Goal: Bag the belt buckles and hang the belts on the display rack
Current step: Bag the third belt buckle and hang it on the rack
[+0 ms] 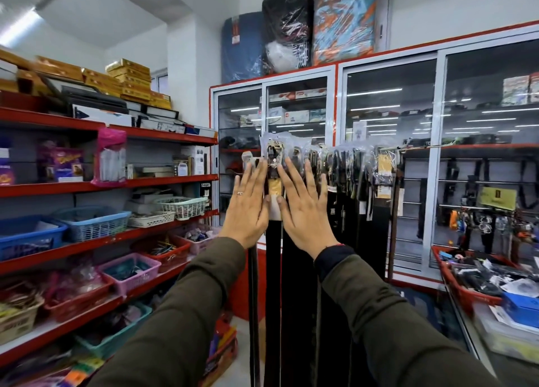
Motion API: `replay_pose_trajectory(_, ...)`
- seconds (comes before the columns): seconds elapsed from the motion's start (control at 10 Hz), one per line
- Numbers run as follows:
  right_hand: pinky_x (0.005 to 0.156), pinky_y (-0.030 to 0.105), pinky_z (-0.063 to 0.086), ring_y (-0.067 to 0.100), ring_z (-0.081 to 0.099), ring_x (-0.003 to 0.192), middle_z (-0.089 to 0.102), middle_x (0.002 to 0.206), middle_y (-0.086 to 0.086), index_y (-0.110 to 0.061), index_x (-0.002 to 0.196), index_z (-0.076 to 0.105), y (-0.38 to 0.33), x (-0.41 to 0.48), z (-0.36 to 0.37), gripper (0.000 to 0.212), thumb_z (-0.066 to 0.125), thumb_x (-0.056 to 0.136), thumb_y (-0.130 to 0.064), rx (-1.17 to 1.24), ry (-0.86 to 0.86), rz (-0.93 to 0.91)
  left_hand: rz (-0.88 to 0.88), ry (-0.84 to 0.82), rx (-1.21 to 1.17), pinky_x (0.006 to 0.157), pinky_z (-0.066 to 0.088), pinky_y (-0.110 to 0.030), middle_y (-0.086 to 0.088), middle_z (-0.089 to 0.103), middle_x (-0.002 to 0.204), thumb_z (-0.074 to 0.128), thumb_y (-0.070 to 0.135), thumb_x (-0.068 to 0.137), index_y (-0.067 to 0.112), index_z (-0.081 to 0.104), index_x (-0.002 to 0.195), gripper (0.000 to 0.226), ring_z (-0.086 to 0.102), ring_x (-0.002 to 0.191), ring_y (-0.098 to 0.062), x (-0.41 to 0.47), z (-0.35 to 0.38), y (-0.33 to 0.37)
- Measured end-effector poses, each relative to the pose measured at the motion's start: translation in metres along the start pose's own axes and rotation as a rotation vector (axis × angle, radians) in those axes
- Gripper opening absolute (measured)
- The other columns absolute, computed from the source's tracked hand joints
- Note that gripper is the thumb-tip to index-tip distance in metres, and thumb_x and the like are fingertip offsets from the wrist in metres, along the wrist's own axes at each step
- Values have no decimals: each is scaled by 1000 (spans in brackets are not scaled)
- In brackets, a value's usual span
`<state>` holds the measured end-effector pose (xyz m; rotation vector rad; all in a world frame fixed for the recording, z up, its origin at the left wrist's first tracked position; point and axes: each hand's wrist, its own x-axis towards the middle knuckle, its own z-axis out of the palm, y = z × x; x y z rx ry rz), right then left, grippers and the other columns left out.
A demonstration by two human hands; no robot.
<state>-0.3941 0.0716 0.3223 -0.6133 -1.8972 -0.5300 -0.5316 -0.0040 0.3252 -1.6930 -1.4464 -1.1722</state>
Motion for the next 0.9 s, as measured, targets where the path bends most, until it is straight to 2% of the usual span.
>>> replay_pose_trajectory(0.2, 123, 56, 3, 25, 2, 158, 6, 170, -9, -29, 160, 8, 13, 2, 7, 63, 29, 101, -38, -67, -96, 89, 8, -112, 88, 128, 7, -48, 6, -1, 169, 41, 23, 101, 20, 2, 160, 71, -5, 157, -17, 14, 15, -5)
replay_pose_trajectory(0.3, 123, 60, 1, 27, -4, 158, -3, 170, -10, -31, 160, -1, 17, 2, 6, 65, 26, 102, -37, -115, -185, 125, -24, -170, 131, 128, 7, -48, 5, -4, 170, 39, 24, 100, 20, -1, 160, 73, -6, 157, -19, 17, 23, -1)
replay_pose_trajectory(0.4, 122, 61, -1, 28, -7, 157, -6, 170, -10, -30, 160, -2, 18, 1, 0, 66, 29, 102, -35, -128, -219, 117, -81, -158, 134, 128, 7, -47, 5, -4, 170, 38, 25, 99, 21, -1, 160, 73, -4, 157, -20, 13, 26, 7)
replay_pose_trajectory(0.6, 123, 59, -5, 23, -6, 158, 0, 170, -7, -30, 160, 14, 28, -24, -43, 64, 36, 100, -40, -108, -165, 109, -137, -60, 223, 128, 5, -48, 0, -5, 170, 37, 33, 99, 21, -1, 160, 73, -1, 158, -23, -5, 22, 36)
replay_pose_trajectory(0.7, 121, 62, -7, 23, -9, 157, -4, 170, -4, -35, 155, 28, 48, -37, -84, 59, 43, 98, -42, -121, -95, 115, -119, -47, 261, 127, 3, -51, -3, -5, 170, 34, 37, 100, 20, -1, 160, 71, -3, 158, -25, -10, 22, 57)
replay_pose_trajectory(0.8, 118, 68, -6, 22, -3, 158, -6, 169, -10, -47, 139, 43, 70, -38, -135, 45, 50, 95, -47, -18, 131, 139, -87, -60, 290, 127, 1, -51, -4, -6, 170, 33, 40, 101, 21, 0, 160, 71, -5, 158, -25, -9, 22, 81)
replay_pose_trajectory(0.9, 117, 72, 8, 21, 13, 156, 3, 169, -12, -58, 127, 49, 118, -20, -208, 34, 53, 93, -58, -31, 480, 223, -68, -34, 272, 127, -5, -49, -4, -4, 170, 34, 42, 100, 21, 3, 160, 71, -5, 157, -25, -3, 22, 101)
